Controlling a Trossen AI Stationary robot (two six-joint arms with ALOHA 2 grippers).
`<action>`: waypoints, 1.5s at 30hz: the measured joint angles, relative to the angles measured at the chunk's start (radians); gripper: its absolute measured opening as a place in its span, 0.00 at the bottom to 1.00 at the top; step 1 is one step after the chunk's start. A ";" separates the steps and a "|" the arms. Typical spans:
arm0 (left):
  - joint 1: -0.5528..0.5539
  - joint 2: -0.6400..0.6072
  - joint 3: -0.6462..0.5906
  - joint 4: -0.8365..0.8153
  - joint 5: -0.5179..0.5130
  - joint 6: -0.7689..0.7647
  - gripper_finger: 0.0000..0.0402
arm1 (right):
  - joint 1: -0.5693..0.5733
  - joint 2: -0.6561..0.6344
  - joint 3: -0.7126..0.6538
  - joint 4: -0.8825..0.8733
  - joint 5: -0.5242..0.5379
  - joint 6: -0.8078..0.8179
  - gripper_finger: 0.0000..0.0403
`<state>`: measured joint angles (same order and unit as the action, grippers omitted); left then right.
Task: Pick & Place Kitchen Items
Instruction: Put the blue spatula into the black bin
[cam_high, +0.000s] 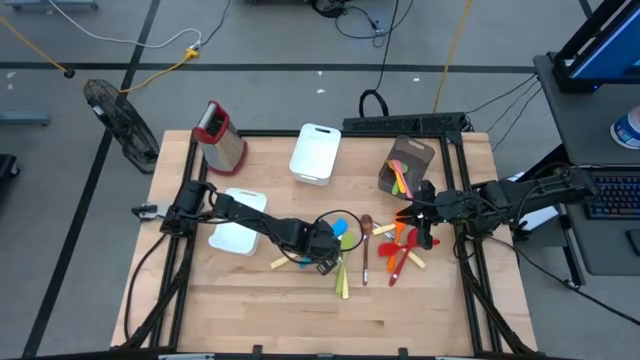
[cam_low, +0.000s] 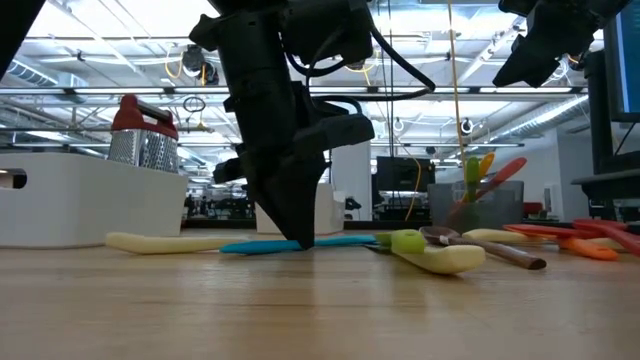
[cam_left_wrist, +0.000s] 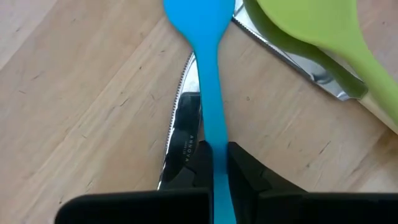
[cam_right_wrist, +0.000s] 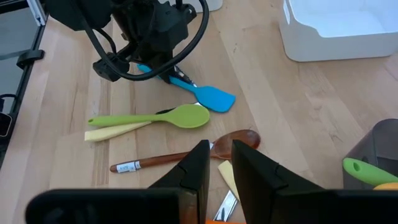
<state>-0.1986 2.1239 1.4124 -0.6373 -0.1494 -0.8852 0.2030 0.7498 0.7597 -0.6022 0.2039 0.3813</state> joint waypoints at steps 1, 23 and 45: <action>0.000 0.000 0.000 0.000 0.001 0.000 0.03 | 0.000 0.000 0.000 0.000 0.000 0.000 0.15; 0.000 -0.073 -0.004 0.006 -0.069 0.043 0.01 | 0.000 0.000 0.000 0.000 0.000 0.000 0.15; -0.005 -0.074 -0.003 0.020 -0.115 0.068 0.21 | 0.000 0.000 0.000 0.000 0.000 0.000 0.15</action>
<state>-0.2031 2.0502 1.4097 -0.6178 -0.2646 -0.8169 0.2031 0.7500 0.7593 -0.6025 0.2041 0.3817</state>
